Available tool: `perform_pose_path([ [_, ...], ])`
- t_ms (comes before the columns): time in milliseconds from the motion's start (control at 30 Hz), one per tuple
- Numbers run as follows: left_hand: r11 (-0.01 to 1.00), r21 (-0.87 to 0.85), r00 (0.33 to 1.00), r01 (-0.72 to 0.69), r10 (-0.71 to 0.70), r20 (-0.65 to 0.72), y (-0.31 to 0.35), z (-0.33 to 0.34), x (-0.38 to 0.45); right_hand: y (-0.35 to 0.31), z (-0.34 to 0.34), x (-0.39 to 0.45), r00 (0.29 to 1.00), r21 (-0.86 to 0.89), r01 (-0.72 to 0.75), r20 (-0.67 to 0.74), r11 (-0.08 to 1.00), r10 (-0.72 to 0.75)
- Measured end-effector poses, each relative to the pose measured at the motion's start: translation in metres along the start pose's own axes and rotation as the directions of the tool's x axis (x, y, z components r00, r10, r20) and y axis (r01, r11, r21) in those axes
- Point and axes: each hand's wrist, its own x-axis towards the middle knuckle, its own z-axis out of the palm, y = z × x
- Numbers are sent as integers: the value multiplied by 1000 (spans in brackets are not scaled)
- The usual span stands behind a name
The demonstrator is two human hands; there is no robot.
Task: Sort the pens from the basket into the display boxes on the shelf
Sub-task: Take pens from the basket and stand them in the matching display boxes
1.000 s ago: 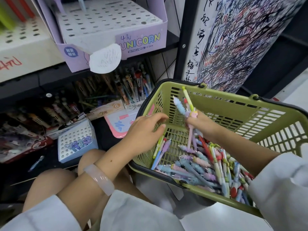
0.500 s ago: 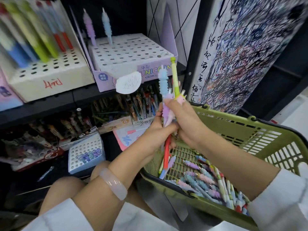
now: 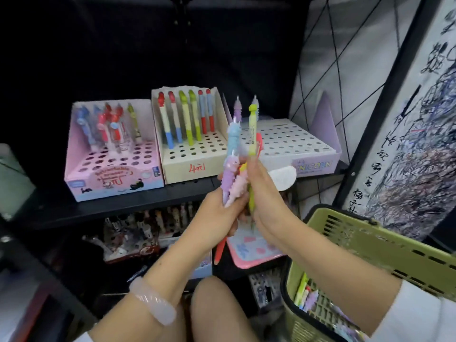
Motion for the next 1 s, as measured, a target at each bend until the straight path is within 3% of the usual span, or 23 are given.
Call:
perform_pose_path([
  [133, 999, -30, 996, 31, -34, -81, -5, -39, -2, 0, 36, 14, 991, 133, -124, 66, 983, 116],
  [300, 996, -66, 981, 64, -75, -177, -5, -69, -6, -6, 74, 30, 996, 248, -83, 60, 965, 70],
  [433, 989, -115, 951, 93, -122, -284, -3, -78, -2, -12, 100, 45, 994, 178, 21, -110, 984, -1],
  [567, 995, -43, 906, 87, -97, -412, 1, -82, 5, -14, 116, 58, 978, 149, 73, -204, 986, -41],
  [667, 997, 4, 863, 77, -65, -502, 0, -86, 7, -11, 118, 63, 986, 95, 40, -166, 995, -24],
  [767, 998, 38, 843, 49, -21, -538, -1, -86, 12, -9, 120, 68, 994, 164, 7, -105, 986, 11],
  [1000, 998, 68, 826, -12, 49, -561, -2, -91, 20, -7, 118, 77, 991, 165, 0, -135, 986, 22],
])
